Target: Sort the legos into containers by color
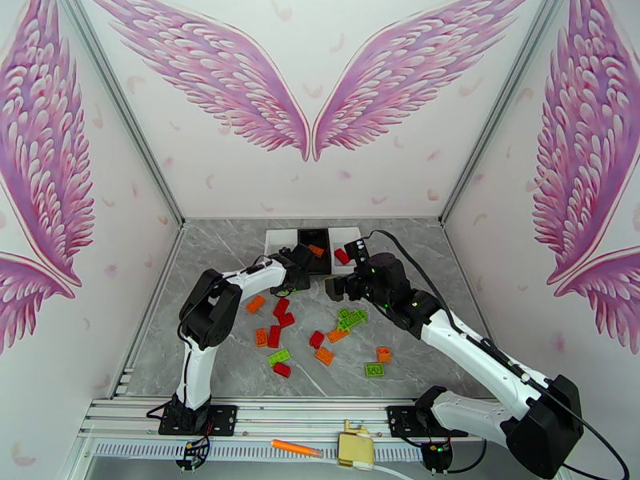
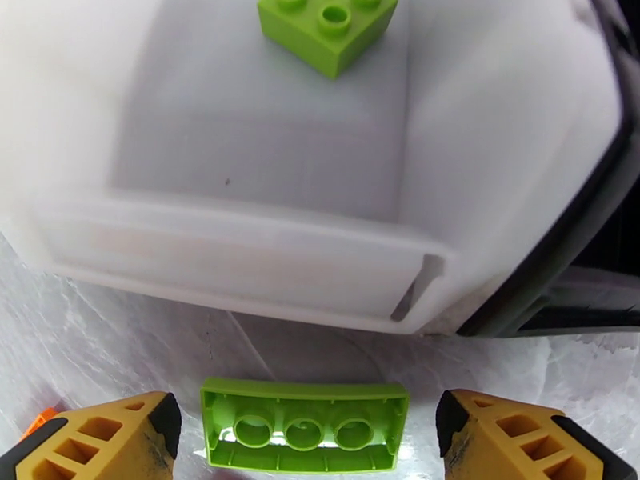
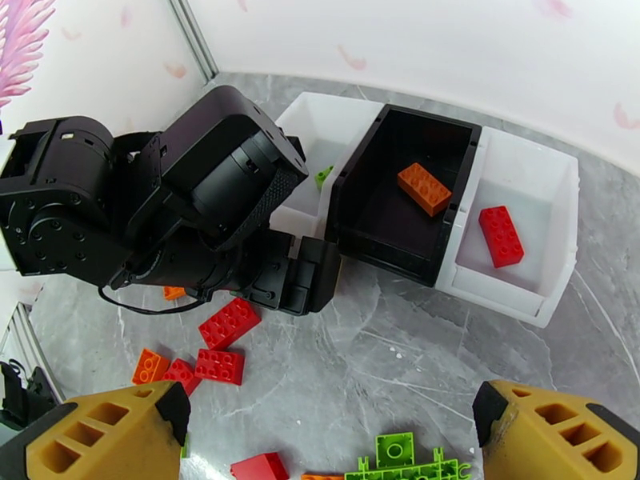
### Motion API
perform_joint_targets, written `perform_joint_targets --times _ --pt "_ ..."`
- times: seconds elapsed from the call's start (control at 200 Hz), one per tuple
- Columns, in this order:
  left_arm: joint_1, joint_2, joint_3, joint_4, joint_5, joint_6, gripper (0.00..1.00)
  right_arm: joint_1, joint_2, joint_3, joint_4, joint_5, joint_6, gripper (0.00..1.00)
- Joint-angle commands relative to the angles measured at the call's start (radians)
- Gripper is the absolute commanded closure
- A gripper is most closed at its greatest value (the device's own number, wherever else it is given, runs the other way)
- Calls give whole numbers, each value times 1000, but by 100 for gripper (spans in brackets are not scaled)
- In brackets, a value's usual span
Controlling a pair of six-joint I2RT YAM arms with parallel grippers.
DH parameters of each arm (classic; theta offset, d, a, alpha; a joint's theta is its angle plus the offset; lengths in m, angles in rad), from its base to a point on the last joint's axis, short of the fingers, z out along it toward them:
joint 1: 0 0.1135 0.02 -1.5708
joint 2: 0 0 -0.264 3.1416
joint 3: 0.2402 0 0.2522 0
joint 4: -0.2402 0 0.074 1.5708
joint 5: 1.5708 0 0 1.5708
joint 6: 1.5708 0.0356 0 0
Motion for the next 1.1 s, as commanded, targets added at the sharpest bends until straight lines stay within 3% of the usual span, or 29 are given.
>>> perform_joint_targets --times 0.0,0.275,0.44,0.76,1.094 --pt "-5 30 -16 -11 2 -21 17 5 4 -11 25 2 19 1" --pt "-6 31 -25 -14 -4 -28 39 4 20 -8 51 -20 37 1" --pt "-9 -17 -34 -25 -31 -33 39 5 15 -11 84 -55 65 1" --pt "-7 -249 -64 -24 -147 24 40 10 53 1 119 -151 84 1" --pt "74 -175 115 -35 -142 111 40 38 109 22 179 -162 90 1"
